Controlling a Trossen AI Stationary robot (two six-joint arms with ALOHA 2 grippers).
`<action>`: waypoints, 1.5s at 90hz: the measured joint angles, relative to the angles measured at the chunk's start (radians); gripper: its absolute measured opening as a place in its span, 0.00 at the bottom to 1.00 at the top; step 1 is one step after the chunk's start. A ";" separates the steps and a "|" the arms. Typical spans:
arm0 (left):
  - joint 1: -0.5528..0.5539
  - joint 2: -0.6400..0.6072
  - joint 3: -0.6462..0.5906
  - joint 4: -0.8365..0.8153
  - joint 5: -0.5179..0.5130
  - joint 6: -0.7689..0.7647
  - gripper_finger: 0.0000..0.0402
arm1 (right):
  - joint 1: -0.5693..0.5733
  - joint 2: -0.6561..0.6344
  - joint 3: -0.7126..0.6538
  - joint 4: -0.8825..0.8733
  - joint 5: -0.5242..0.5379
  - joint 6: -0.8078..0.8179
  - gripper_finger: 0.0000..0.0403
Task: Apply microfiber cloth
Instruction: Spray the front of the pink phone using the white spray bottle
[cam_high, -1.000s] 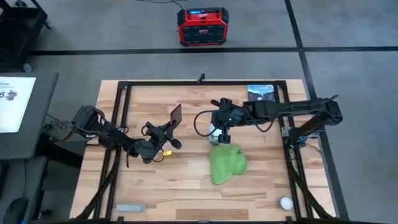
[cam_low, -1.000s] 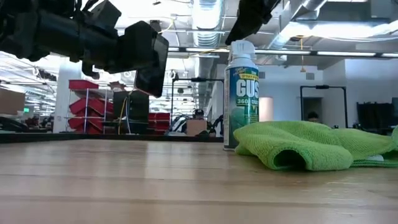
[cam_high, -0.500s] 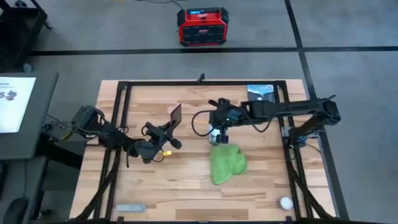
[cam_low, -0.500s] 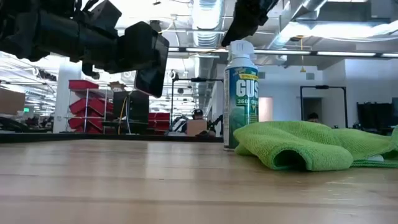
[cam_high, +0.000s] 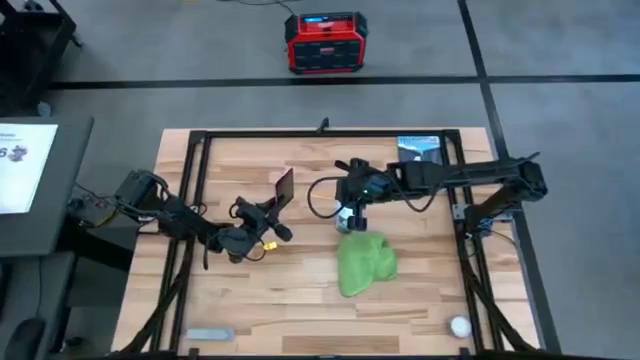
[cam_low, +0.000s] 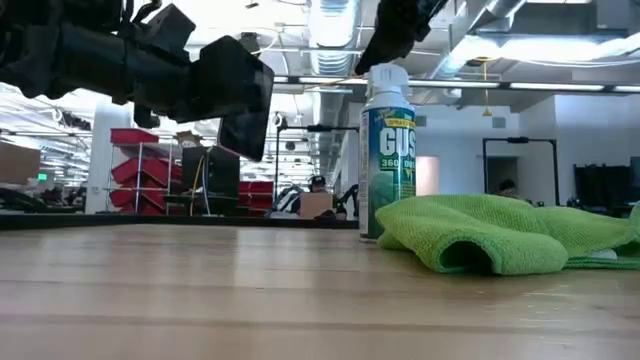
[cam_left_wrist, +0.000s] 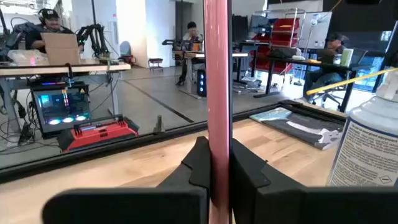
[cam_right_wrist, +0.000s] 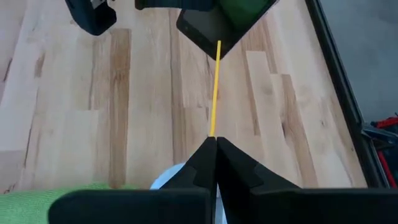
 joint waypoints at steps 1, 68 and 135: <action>0.000 0.000 0.000 0.000 0.000 0.000 0.01 | 0.000 0.000 0.000 0.000 0.000 0.000 0.00; 0.000 0.000 0.000 0.002 -0.003 0.008 0.01 | 0.002 -0.006 -0.063 0.090 -0.033 0.026 0.00; 0.005 0.000 0.000 0.002 0.036 -0.014 0.01 | 0.002 -0.020 0.049 -0.193 -0.028 0.022 0.00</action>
